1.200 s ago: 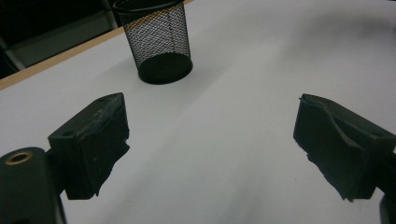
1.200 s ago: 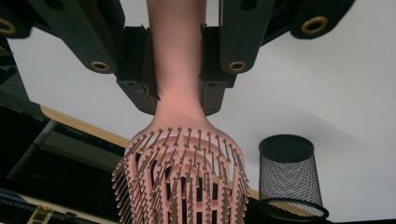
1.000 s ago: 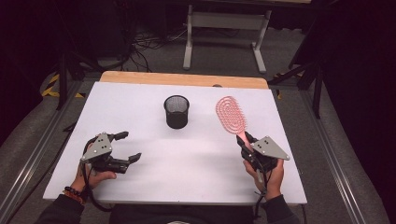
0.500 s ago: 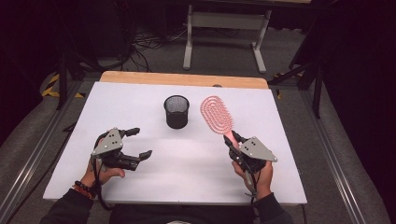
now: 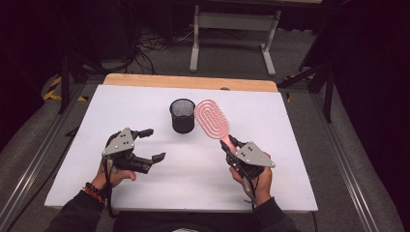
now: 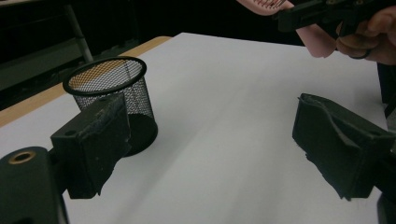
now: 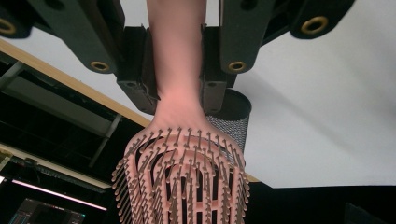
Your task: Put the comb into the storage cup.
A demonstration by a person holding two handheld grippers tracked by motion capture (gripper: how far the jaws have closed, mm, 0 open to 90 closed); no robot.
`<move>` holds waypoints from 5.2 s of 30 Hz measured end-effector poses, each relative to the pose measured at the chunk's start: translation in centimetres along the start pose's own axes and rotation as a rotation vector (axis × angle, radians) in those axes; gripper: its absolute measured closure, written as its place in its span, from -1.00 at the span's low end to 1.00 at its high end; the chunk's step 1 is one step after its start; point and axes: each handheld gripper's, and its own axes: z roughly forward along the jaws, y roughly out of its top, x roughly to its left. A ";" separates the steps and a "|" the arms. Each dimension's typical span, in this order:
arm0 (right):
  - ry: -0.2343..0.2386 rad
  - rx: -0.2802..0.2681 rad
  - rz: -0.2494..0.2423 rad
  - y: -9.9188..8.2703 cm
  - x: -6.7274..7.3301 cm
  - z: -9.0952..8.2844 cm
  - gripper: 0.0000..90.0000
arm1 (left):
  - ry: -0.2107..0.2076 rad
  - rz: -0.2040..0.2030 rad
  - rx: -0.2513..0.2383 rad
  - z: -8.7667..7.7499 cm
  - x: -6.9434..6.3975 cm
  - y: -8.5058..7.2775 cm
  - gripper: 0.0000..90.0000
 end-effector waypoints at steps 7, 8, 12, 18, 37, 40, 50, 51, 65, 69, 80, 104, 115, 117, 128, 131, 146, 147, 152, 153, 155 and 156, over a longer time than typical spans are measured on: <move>0.022 -0.014 -0.011 0.5 1.1 0.8 0.54 | -0.018 -0.009 -0.006 0.7 -0.1 0.7 -0.74; 0.026 -0.016 -0.010 0.6 1.2 0.8 0.54 | -0.028 -0.011 -0.009 1.0 -0.1 0.9 -0.74; 0.033 -0.022 -0.013 0.7 1.5 1.0 0.54 | -0.049 -0.029 -0.024 1.4 -0.2 1.1 -0.75; 0.046 -0.027 -0.027 0.8 2.2 1.3 0.54 | -0.089 -0.065 -0.054 2.2 0.0 1.4 -0.74; 0.107 -0.036 -0.089 0.4 4.8 1.7 0.54 | -0.182 -0.168 -0.121 4.4 -0.1 1.8 -0.55; 0.111 -0.040 -0.088 0.3 4.8 1.8 0.54 | -0.180 -0.164 -0.117 4.8 -0.5 1.8 -0.48; 0.105 -0.033 -0.120 -0.1 5.5 2.1 0.54 | -0.189 -0.207 -0.153 5.4 -0.9 1.7 -0.33; 0.106 -0.035 -0.118 -0.2 5.5 2.1 0.54 | -0.188 -0.210 -0.156 5.4 -0.8 1.7 -0.32; 0.106 -0.010 -0.154 -0.7 6.3 2.5 0.54 | -0.194 -0.255 -0.194 5.1 -0.6 1.3 0.10; 0.105 0.002 -0.144 -0.9 6.3 2.7 0.54 | -0.211 -0.257 -0.200 5.0 -0.8 1.4 0.22; 0.112 0.031 -0.117 -1.7 6.5 3.4 0.54 | -0.227 -0.148 -0.189 4.9 -2.1 1.9 0.38; 0.189 -0.008 -0.090 -2.1 5.8 2.8 -0.08 | -0.140 -0.044 -0.181 3.1 -2.1 2.4 0.39; 0.169 -0.025 -0.127 -2.1 4.5 2.0 -0.35 | -0.109 -0.037 -0.185 2.1 -1.3 2.4 0.39; 0.164 -0.029 -0.129 -2.2 4.0 1.9 -0.42 | -0.104 -0.035 -0.185 1.9 -1.2 2.4 0.39; 0.141 -0.049 -0.155 -2.2 3.4 1.3 -0.53 | -0.063 -0.025 -0.184 0.9 -0.5 2.1 0.39; 0.133 -0.057 -0.152 -2.2 3.2 1.1 -0.53 | -0.055 -0.026 -0.187 0.6 -0.3 2.0 0.39; 0.116 -0.067 -0.119 -2.5 1.8 0.3 -0.60 | 0.000 -0.037 -0.204 -1.0 0.8 2.0 0.40; 0.110 -0.067 -0.113 -2.6 1.7 0.2 -0.61 | 0.004 -0.034 -0.200 -1.1 0.9 2.0 0.40; 0.093 -0.063 -0.098 -2.9 1.2 -0.2 -0.63 | 0.020 -0.035 -0.211 -1.5 1.1 2.1 0.40; 0.091 -0.061 -0.093 -3.0 1.0 -0.3 -0.63 | 0.026 -0.038 -0.210 -1.6 1.1 2.0 0.39; 0.085 -0.057 -0.091 -3.1 0.8 -0.5 -0.63 | 0.036 -0.040 -0.212 -1.8 1.3 2.0 0.40; 0.078 -0.058 -0.088 -3.2 0.6 -0.6 -0.64 | 0.039 -0.038 -0.210 -1.9 1.3 2.0 0.40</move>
